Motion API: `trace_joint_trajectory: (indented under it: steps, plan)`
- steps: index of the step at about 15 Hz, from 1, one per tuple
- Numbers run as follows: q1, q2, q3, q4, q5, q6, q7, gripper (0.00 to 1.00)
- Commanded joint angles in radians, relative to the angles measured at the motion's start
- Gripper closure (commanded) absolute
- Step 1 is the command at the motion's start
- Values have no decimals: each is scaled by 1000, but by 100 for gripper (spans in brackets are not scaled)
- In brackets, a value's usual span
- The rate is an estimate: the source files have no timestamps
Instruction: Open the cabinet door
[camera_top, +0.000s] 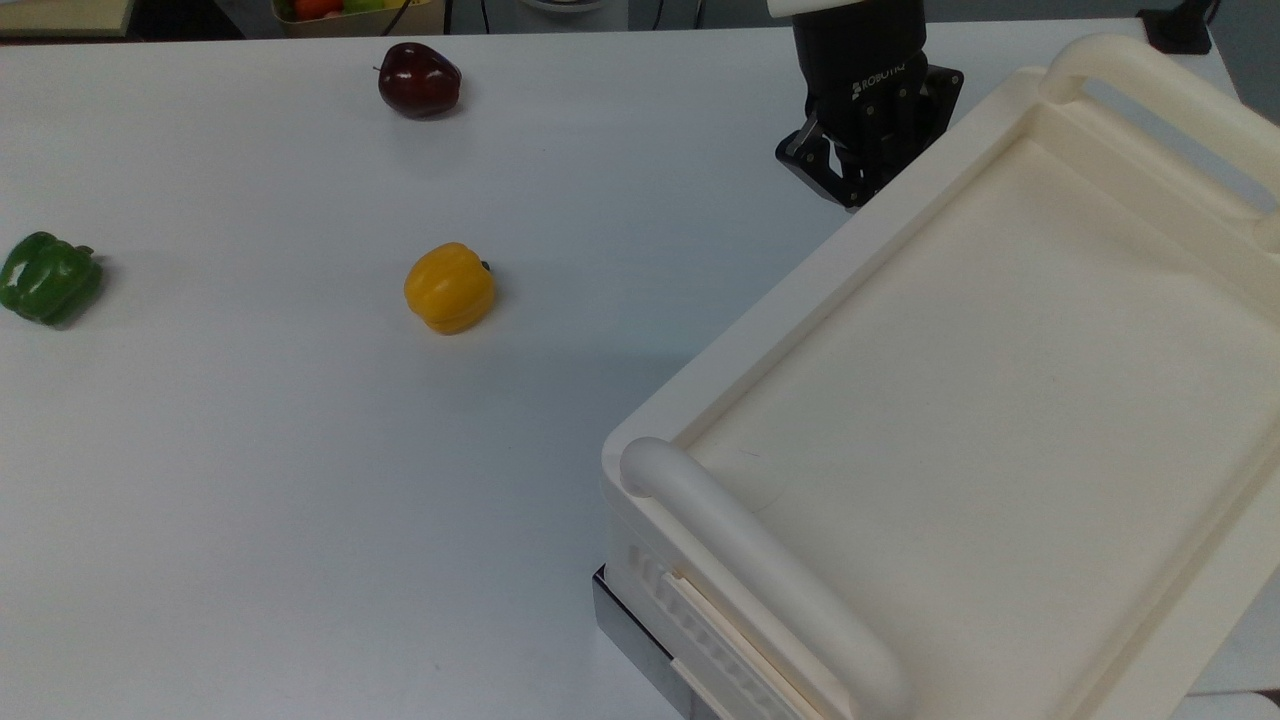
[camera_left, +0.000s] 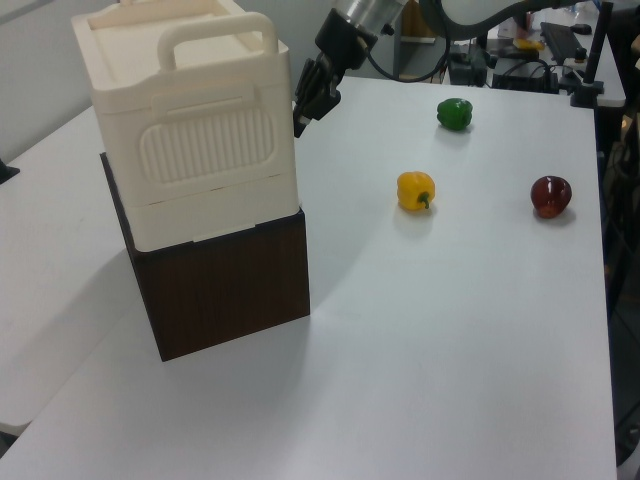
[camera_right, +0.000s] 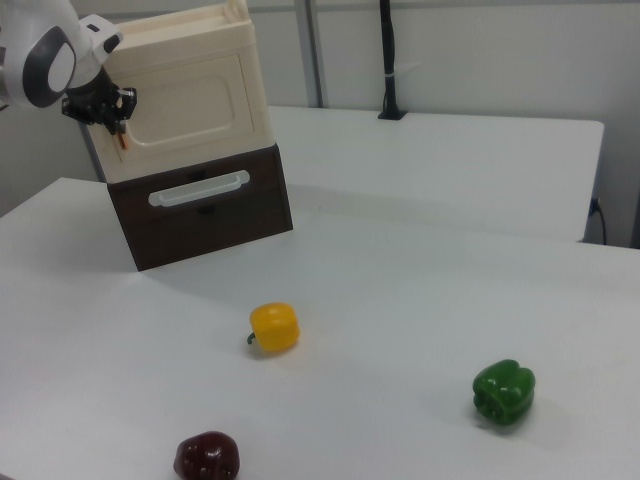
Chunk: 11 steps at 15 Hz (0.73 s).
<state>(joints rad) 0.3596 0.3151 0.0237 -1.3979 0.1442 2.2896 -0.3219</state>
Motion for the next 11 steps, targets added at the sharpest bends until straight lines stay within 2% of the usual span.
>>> trace_joint_trajectory:
  steps: [1,4,7,10,11]
  plan:
    - [16,10,-15,20,-61,21,21,100]
    - [12,-40,-13,-27,-60,-2,21,100]
    - [1,-70,-19,-39,-57,-111,21,100]
    - [-43,-88,-21,-41,-57,-186,18,100]
    - [-57,-88,-22,-41,-58,-225,21,97]
